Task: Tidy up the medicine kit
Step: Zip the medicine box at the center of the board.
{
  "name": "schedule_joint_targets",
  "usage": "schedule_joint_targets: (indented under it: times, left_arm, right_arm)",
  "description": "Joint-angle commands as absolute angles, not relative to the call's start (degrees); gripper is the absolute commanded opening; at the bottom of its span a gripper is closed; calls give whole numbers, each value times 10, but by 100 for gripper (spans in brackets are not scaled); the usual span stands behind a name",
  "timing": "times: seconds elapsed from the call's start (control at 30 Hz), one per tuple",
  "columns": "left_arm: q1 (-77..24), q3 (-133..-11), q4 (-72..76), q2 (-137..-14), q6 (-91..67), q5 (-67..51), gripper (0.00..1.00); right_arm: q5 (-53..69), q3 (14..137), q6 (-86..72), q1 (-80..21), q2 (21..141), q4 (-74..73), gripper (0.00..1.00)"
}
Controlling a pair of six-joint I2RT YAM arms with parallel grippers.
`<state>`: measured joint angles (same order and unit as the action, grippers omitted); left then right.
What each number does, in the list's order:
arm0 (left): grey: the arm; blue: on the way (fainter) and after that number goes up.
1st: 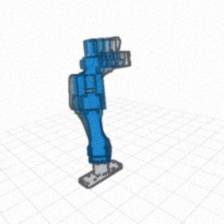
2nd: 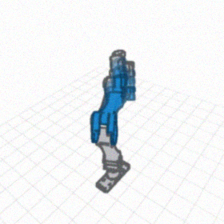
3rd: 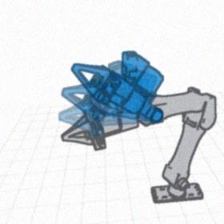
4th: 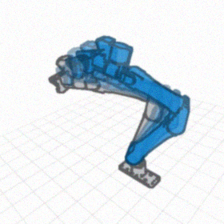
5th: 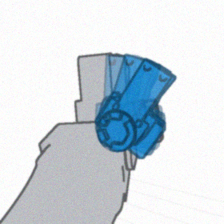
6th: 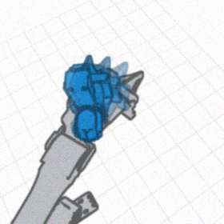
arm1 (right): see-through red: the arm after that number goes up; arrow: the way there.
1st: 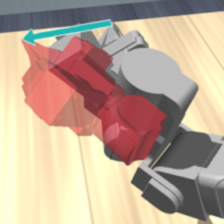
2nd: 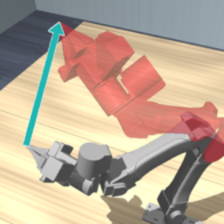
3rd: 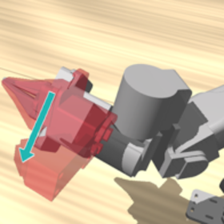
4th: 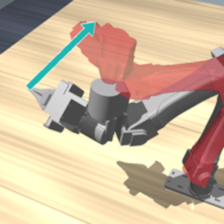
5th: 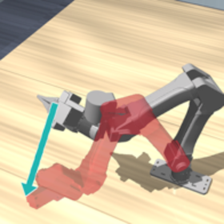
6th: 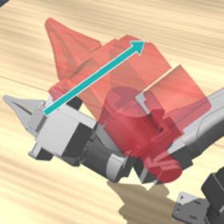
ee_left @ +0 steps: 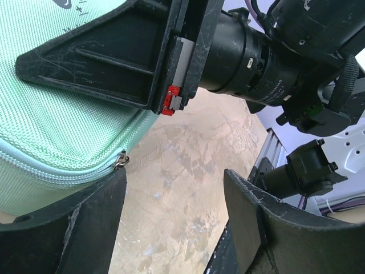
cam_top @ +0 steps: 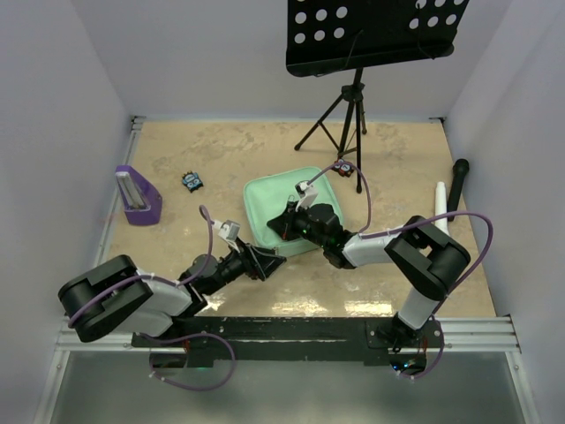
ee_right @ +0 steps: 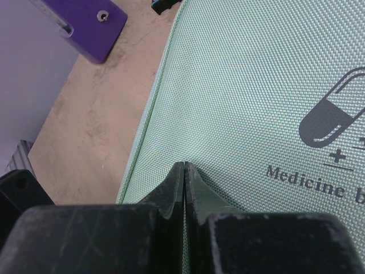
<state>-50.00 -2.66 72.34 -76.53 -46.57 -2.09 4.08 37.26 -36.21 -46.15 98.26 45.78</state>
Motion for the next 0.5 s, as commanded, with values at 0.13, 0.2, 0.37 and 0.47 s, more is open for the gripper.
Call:
schedule_joint_targets:
  times: [0.13,0.2,0.37,0.47]
  left_arm:
    - [-498,40,750,-779,-470,-3,73]
    - [-498,42,743,-773,-471,-2,74]
    - [-498,50,680,-733,-470,30,73]
    - [-498,54,635,-707,-473,45,73]
  right_arm:
    - [51,345,-335,-465,1030,296,0]
    - [51,345,-335,-464,1030,296,0]
    - [52,344,-335,-465,1032,298,0]
    - [53,344,-335,-465,1034,298,0]
